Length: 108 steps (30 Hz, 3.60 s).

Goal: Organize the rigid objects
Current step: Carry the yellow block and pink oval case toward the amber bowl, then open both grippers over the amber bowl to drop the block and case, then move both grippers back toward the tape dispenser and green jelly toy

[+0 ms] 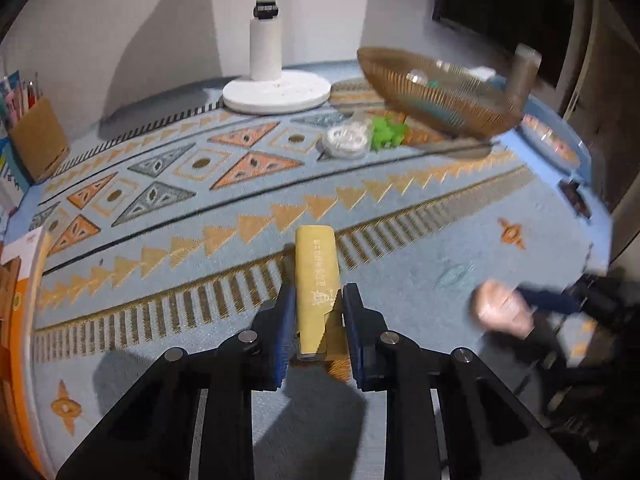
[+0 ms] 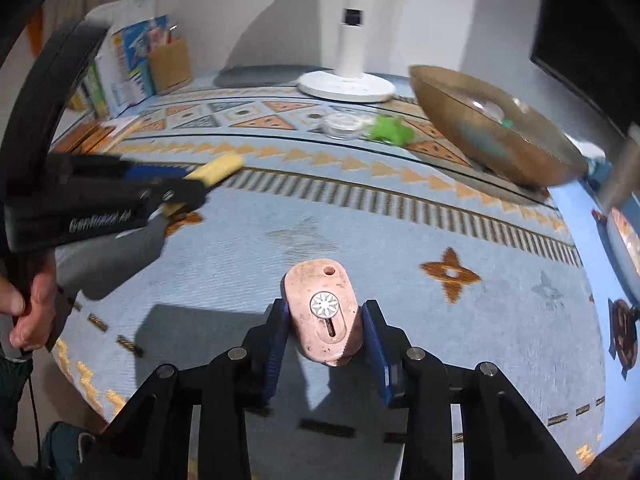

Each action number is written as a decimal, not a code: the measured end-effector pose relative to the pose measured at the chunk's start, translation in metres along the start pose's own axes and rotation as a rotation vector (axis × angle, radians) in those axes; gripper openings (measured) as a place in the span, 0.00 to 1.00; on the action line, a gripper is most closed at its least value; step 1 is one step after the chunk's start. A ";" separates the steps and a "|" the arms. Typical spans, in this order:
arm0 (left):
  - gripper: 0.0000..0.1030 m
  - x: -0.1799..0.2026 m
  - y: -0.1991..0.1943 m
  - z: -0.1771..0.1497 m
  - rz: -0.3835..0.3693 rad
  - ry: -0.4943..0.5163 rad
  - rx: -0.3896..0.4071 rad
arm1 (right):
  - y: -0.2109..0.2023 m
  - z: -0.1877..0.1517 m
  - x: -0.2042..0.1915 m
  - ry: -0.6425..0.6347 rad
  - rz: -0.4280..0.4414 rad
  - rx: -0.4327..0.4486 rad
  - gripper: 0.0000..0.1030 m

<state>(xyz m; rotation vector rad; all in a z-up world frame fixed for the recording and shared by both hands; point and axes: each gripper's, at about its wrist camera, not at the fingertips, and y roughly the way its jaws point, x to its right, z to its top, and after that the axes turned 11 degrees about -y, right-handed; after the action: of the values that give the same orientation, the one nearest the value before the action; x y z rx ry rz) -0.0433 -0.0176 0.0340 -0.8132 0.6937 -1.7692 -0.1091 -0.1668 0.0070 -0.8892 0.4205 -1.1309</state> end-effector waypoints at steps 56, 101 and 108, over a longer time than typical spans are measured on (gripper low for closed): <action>0.21 0.099 -0.032 0.102 -0.060 0.043 0.186 | -0.141 0.040 0.220 0.465 -0.223 0.401 0.36; 0.98 0.051 -0.158 0.143 -0.218 -0.054 0.483 | -0.150 0.123 0.154 0.400 -0.047 0.376 0.85; 0.99 0.046 -0.153 0.102 0.038 0.001 0.499 | -0.142 0.124 0.098 0.303 -0.072 0.377 0.92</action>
<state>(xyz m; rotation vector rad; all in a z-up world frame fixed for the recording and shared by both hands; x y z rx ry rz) -0.0592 -0.0215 0.2228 -0.4548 0.2425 -1.7999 -0.0691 -0.2272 0.2068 -0.4066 0.4066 -1.3629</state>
